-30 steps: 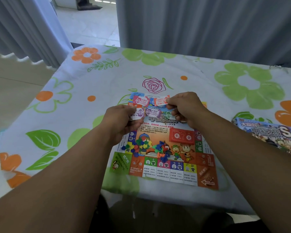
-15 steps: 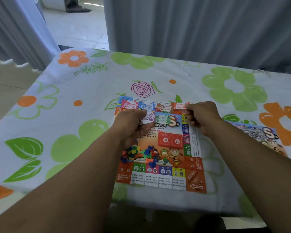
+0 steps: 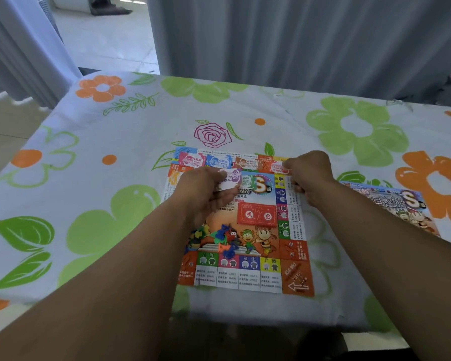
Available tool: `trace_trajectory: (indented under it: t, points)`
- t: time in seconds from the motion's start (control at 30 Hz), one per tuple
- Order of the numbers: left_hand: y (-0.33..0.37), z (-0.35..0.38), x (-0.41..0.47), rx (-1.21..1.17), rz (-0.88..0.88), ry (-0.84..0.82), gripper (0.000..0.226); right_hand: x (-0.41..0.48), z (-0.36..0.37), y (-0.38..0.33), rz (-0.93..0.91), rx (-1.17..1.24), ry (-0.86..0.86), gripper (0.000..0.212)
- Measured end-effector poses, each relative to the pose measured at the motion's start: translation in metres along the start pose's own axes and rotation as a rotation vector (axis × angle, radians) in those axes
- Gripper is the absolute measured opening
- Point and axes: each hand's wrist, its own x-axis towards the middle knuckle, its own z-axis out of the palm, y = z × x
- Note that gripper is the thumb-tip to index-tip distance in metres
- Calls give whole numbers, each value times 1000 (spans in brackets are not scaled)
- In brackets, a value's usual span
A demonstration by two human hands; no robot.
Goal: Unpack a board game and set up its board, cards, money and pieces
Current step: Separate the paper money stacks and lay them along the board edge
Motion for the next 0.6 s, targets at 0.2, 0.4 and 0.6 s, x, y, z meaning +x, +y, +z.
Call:
trace_trajectory:
  t: [0.2,0.4,0.6]
  points:
    - [-1,0,-1,23,21,-33,14,-25,9,-14,-136,46,-315,24]
    - [-2,0,-2,43,53,-34,20,-47,22,-24,-314,28,-610,25]
    - [1,-14,-3,16,50,-9,10,-47,38,-25,-300,28,-526,15]
